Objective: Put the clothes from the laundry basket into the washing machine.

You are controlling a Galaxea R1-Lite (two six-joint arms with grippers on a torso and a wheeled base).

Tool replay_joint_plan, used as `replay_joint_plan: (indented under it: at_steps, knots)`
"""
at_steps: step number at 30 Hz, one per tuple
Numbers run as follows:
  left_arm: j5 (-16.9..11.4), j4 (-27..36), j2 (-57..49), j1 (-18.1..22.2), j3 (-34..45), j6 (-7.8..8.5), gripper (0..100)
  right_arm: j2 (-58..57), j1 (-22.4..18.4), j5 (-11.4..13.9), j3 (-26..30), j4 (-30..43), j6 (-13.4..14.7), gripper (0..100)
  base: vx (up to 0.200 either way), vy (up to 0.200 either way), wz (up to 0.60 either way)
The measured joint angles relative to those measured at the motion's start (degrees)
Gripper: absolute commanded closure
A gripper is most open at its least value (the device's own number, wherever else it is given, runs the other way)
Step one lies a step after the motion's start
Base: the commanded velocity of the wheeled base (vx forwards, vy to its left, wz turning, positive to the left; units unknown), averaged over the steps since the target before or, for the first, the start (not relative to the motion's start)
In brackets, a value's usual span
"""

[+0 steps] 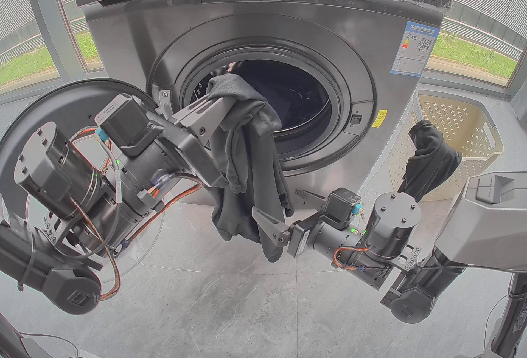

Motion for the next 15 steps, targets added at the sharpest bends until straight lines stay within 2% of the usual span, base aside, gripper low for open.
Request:
replay_joint_plan:
  at_steps: [10, 15]
  knots:
    - [0.02, 0.02, -0.48, 0.02, 0.00, 0.02, 100, 3.49, -1.16, -0.06, -4.05, -0.02, -0.80, 0, 0.000, 0.000, 0.00]
    - [0.07, 0.13, -0.17, 0.35, 0.10, 0.00, 100, 4.04, -0.23, -0.02, -4.46, -0.02, -0.83, 0, 0.000, 0.000, 0.00]
